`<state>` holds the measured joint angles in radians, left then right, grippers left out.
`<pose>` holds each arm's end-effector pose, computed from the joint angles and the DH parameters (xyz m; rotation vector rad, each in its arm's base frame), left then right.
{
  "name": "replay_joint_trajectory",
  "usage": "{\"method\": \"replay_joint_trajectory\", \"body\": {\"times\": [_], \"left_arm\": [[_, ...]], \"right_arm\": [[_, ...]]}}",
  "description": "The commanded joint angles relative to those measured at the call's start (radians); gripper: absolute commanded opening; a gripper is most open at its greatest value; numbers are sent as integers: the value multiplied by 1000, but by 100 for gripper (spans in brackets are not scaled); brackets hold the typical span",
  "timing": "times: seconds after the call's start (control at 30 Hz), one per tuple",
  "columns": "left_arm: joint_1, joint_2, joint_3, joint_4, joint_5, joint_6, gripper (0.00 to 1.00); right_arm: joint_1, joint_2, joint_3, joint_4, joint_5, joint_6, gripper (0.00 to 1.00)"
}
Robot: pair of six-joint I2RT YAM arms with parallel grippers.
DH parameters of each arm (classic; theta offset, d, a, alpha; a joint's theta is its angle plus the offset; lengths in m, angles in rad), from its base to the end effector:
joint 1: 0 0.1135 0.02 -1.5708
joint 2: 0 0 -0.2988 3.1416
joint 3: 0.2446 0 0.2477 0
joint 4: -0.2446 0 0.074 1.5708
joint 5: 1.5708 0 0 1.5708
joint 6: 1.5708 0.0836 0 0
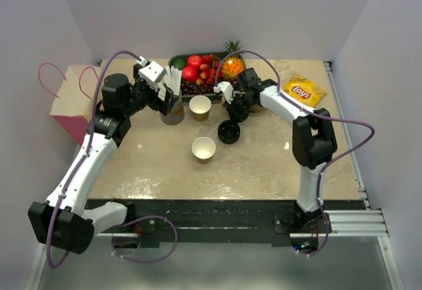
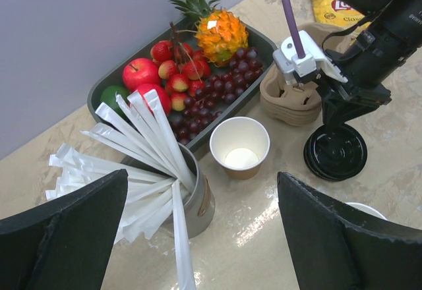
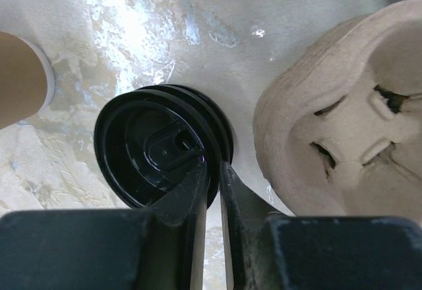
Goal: Pack the takeout coffee
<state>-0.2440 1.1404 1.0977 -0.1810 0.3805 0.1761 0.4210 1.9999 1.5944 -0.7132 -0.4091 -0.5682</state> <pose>0.2699 -0.0992 0.4011 0.6366 1.6782 -0.3895 0.4014 0.2162 0.2100 -1.3540 2.2472 0.4978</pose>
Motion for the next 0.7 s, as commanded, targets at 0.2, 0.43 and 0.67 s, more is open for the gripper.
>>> {"method": "replay_joint_trajectory", "body": {"times": [0.2,0.43,0.67], "left_arm": [[-8,-25,-16,55,4,-23,99],[-9,-45,-44,37,21,-24,99],[-15,-53,-47,35,6,-23,99]], "right_arm": [[33,-151,1,21,27,-32,7],[39,-145,10,4,32,-24,16],[38,-79,21,3,72,25,26]]}}
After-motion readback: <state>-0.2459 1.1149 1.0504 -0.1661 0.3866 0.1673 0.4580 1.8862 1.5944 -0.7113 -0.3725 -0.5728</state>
